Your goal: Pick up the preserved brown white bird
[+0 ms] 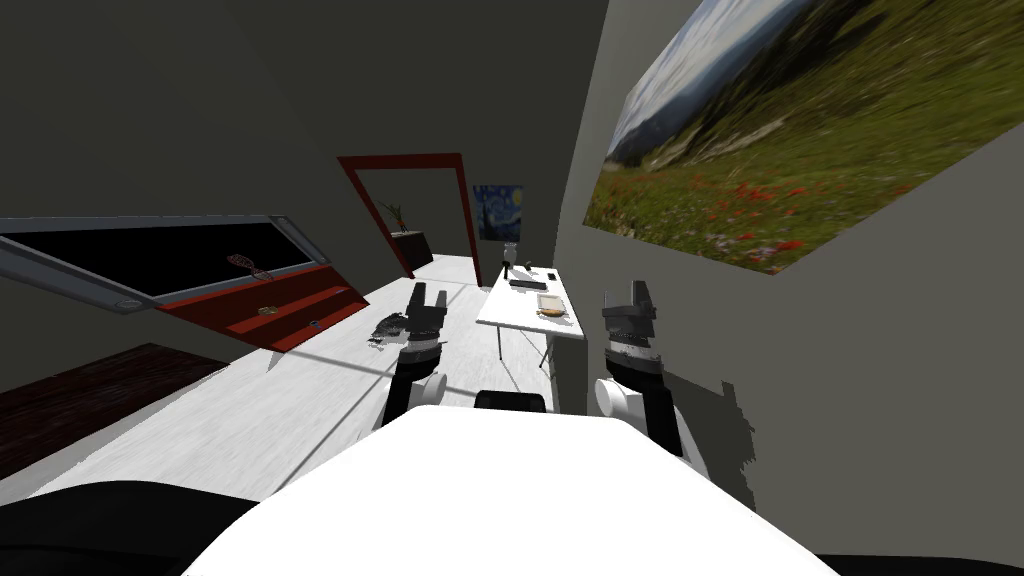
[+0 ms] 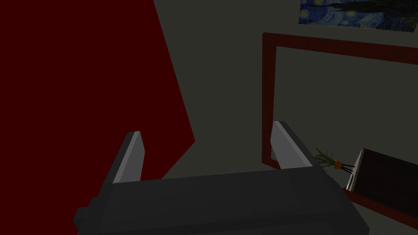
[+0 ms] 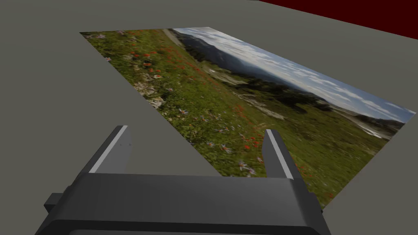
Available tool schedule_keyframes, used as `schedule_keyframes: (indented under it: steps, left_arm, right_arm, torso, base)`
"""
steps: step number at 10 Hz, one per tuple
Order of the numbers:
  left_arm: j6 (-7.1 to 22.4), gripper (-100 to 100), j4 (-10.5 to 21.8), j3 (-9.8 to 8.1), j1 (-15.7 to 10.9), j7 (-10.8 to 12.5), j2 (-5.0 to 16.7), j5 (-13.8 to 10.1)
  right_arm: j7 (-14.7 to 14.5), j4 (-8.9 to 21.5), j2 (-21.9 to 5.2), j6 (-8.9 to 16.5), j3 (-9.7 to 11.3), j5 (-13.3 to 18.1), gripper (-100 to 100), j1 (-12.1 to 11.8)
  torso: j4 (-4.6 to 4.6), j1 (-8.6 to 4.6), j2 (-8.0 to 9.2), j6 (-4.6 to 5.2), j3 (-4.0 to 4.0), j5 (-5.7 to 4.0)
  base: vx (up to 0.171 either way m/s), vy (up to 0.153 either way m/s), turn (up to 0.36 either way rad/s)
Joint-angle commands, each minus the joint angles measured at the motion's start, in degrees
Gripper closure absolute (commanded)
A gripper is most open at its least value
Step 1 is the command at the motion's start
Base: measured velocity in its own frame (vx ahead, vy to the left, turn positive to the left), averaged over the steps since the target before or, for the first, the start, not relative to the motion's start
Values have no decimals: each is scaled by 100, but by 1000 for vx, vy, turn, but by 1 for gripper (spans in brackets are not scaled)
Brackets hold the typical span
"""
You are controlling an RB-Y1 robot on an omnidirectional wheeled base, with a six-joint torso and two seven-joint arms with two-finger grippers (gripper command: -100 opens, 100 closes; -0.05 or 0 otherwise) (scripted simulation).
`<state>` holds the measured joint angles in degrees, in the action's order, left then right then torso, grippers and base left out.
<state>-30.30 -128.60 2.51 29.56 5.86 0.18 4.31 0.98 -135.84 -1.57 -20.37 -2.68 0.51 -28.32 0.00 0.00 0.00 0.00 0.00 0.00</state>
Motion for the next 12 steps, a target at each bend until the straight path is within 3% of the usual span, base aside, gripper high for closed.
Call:
schedule_keyframes:
  steps: [1,7,9,10,12]
  left_arm:
    - [0,0,0,0,0,0,0,0]
    - [0,0,0,1,0,0,-1,0]
    - [0,0,0,1,0,0,-1,0]
    - [0,0,0,1,0,0,-1,0]
    - [0,0,0,1,0,0,-1,0]
  right_arm:
    - [-93,88,-286,-47,105,73,-100,-54]
    - [-405,444,-1068,-189,436,329,-100,-235]
    - [-618,729,-1447,-276,648,511,-100,-352]
    - [-618,729,-1572,-276,648,511,-100,-352]
    - [-855,1082,-1976,-367,875,722,-100,-477]
  torso:
    - [0,0,0,0,0,0]
    - [1,32,4,0,2,7]
    - [1,24,5,0,3,6]
    - [1,37,6,1,3,8]
    - [1,32,2,-1,1,7]
  base:
    - [6,29,-31]
    - [-6,77,-32]
    - [-12,84,-31]
    - [-14,87,-26]
    - [-9,101,-20]
